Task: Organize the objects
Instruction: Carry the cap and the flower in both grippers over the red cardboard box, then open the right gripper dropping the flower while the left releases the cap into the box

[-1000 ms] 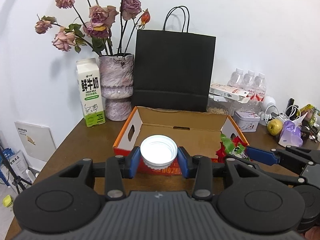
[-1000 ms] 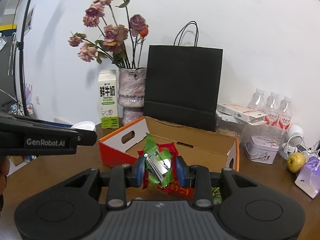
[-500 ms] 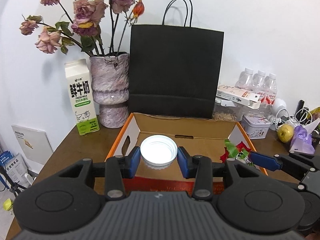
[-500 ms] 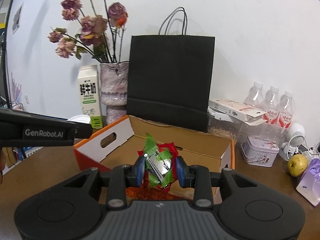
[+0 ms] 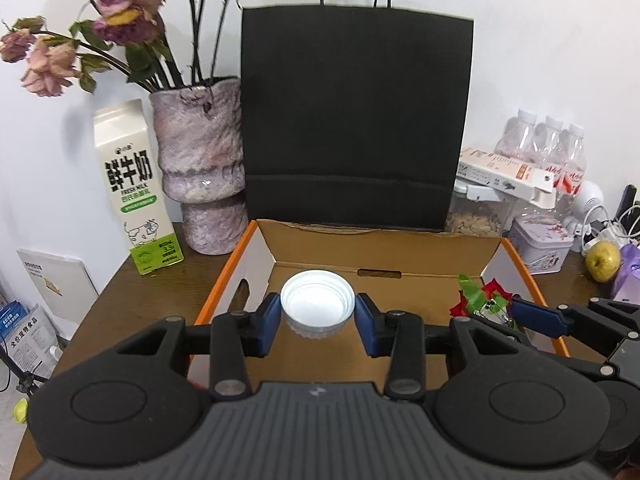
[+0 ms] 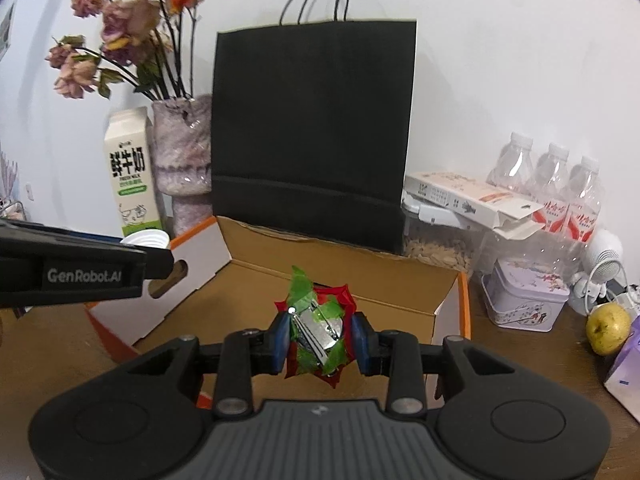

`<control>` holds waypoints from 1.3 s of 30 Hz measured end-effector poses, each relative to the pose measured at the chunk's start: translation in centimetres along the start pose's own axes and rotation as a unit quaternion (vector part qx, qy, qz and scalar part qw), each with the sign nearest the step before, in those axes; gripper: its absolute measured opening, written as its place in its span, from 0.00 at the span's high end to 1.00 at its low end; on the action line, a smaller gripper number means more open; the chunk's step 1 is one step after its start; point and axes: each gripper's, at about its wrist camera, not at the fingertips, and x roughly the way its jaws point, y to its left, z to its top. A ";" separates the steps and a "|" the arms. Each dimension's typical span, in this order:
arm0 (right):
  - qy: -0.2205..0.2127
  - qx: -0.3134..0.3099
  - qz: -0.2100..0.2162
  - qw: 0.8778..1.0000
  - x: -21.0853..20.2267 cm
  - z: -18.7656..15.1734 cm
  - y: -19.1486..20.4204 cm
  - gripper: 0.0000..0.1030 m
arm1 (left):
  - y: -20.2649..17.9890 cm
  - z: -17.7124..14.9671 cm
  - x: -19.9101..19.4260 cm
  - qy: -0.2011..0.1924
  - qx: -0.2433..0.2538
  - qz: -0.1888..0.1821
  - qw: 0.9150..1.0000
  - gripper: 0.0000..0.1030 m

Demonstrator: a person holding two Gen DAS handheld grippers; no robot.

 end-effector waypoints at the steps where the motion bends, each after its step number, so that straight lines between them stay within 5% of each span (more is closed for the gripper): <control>1: 0.002 0.000 0.000 1.000 0.3 0.0 -0.1 0.70 | -0.1 0.1 0.5 0.003 0.001 0.001 1.000 0.60; 22: 0.035 -0.002 0.003 0.999 3.8 -0.7 -0.6 0.65 | 0.0 -0.5 6.5 0.046 0.013 0.004 0.999 0.58; 30: 0.034 -0.003 -0.004 0.999 3.8 -1.0 -0.9 0.13 | 0.4 -0.9 6.7 0.033 0.015 0.001 0.999 0.01; 33: 0.028 -0.005 -0.003 1.000 3.6 -1.0 -0.9 0.00 | 0.6 -1.0 6.5 0.025 0.010 -0.007 1.000 0.00; 39: 0.024 -0.005 -0.004 1.000 3.3 -1.1 -0.9 0.00 | 0.5 -1.1 6.3 0.023 0.011 -0.007 1.000 0.00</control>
